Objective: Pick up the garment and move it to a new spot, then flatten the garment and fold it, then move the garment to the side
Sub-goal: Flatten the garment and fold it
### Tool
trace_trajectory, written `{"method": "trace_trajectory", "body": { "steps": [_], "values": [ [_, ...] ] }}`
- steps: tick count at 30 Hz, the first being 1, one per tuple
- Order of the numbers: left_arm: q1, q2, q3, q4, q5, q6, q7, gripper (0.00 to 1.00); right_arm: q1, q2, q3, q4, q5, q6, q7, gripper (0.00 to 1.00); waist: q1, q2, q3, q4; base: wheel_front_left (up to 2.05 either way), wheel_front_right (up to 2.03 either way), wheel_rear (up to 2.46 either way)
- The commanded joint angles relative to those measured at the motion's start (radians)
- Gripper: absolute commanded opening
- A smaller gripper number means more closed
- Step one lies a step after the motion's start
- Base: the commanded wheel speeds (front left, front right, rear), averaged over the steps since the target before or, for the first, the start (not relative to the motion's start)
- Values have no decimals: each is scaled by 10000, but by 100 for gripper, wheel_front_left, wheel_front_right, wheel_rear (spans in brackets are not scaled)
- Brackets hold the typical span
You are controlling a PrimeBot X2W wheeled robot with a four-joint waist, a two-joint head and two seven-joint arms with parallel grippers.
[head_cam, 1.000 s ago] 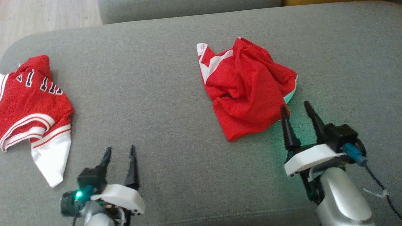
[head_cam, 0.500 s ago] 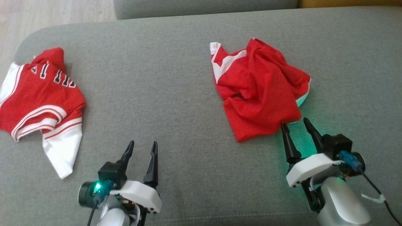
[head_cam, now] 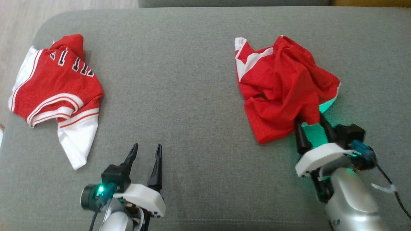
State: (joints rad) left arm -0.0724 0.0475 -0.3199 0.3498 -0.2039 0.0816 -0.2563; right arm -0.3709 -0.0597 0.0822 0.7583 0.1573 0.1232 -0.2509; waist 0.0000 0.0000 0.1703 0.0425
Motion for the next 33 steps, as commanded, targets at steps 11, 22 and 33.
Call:
{"method": "trace_trajectory", "body": {
  "steps": [11, 22, 33],
  "values": [
    [-507, 28, 64, -299, -65, -87, -55, 100, -508, 91, 3422, -2002, 1864, 75, -109, 0, 0, 0, -11, 222, 0, 0, 0],
    [-696, 28, -687, -121, -335, -135, -55, 100, -1896, 94, 7075, -1954, 3942, 75, -109, 100, 0, 0, -198, 782, 0, 0, 0],
    [-648, 28, -723, -185, -446, 7, -55, 100, -1062, -1067, 5905, -1534, 3947, 75, -109, 100, 0, 0, -44, 400, 0, 0, 0]
  ]
}}
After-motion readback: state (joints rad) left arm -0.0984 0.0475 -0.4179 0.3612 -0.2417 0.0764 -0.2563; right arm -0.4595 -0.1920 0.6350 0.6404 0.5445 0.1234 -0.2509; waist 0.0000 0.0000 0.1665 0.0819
